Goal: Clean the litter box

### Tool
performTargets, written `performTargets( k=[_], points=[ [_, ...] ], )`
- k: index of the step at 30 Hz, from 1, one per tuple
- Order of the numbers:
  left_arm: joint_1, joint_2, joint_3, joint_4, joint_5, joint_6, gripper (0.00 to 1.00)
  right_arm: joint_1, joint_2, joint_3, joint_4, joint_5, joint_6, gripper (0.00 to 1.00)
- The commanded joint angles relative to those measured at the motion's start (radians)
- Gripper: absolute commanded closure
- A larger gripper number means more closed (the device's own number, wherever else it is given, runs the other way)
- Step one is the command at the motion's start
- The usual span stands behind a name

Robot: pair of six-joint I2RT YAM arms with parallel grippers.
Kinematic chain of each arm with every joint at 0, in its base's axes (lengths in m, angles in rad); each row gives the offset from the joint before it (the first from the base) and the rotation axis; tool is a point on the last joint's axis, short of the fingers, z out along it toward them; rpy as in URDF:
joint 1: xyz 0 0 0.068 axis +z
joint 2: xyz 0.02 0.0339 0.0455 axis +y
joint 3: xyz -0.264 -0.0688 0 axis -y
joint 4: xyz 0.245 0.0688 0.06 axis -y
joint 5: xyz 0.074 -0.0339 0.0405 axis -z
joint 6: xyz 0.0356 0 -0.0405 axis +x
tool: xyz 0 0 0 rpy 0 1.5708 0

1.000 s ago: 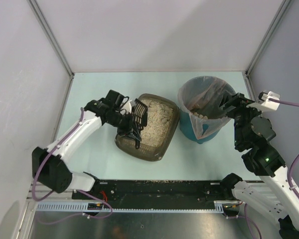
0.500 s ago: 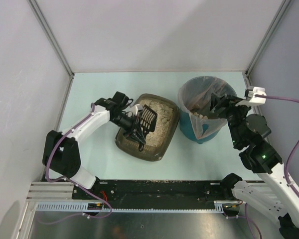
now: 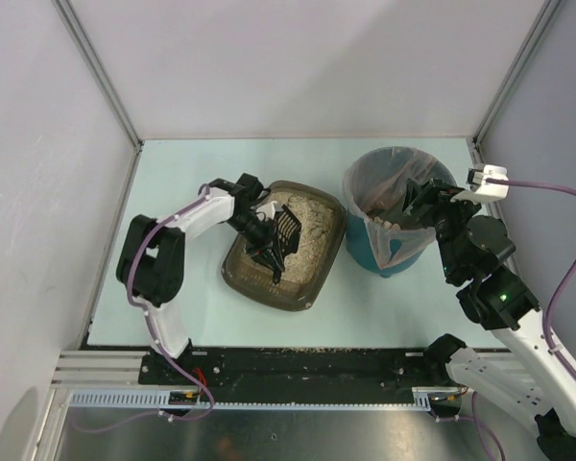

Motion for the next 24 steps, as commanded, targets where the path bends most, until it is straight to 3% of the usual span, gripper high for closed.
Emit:
performTargets(
  k=[1, 24],
  points=[
    [-0.007, 0.084, 0.072, -0.005, 0.056, 0.004, 1.0, 0.003, -0.011, 0.014, -0.003, 0.041, 0.024, 0.23],
    [-0.038, 0.37, 0.219, -0.011, 0.314, 0.101, 1.0, 0.0, 0.021, 0.014, 0.011, 0.055, 0.009, 0.21]
  ],
)
